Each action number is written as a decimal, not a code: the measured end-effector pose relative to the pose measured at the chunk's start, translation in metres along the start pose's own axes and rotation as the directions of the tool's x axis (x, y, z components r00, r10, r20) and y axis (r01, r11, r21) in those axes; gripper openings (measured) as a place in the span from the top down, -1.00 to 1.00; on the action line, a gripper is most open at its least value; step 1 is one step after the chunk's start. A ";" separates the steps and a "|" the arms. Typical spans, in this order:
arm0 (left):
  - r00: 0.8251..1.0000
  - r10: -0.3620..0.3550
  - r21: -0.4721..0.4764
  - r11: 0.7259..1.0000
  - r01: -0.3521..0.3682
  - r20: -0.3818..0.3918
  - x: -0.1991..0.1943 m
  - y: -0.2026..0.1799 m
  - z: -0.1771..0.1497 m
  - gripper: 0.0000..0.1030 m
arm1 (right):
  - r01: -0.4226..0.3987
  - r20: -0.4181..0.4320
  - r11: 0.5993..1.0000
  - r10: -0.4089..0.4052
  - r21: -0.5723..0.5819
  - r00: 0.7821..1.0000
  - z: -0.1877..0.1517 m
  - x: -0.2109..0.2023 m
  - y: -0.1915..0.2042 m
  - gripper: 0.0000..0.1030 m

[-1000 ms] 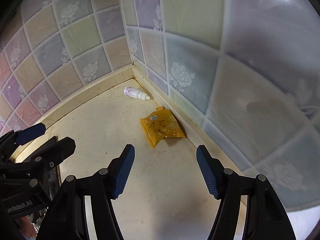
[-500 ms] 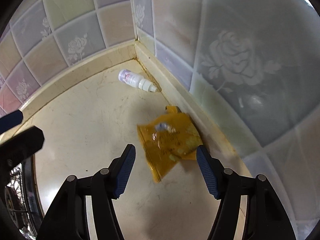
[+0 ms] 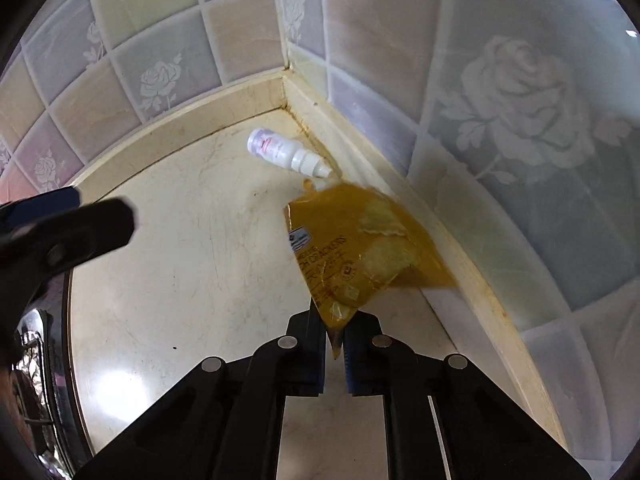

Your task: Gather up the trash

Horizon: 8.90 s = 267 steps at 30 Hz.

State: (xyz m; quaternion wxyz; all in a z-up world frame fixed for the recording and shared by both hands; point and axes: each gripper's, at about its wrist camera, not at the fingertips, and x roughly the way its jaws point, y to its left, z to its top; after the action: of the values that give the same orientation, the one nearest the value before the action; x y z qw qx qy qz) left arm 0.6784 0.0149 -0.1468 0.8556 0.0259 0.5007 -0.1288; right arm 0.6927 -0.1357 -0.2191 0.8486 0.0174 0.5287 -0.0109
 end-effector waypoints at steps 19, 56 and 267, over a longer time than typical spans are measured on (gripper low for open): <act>1.000 -0.025 -0.037 0.999 0.025 -0.009 0.081 -0.008 0.054 -0.60 | -0.053 0.152 0.987 0.029 0.151 0.988 -0.017 -0.071 -0.026 0.90; 0.996 0.026 0.048 0.999 -0.022 -0.088 0.135 -0.013 0.045 -0.60 | -0.067 0.112 0.980 0.047 0.187 0.993 -0.030 -0.081 -0.028 0.90; 0.982 0.184 -0.220 0.961 -0.170 0.046 -0.447 -0.172 -0.545 -0.59 | -0.226 0.073 0.974 0.227 -0.025 0.971 -0.543 -0.564 -0.034 0.07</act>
State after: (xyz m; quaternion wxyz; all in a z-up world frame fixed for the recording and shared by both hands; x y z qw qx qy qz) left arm -0.0358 0.0298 -0.0175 0.8775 -0.0264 0.4789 0.0022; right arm -0.0443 -0.1471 0.0477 0.8638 0.0705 0.4908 0.0897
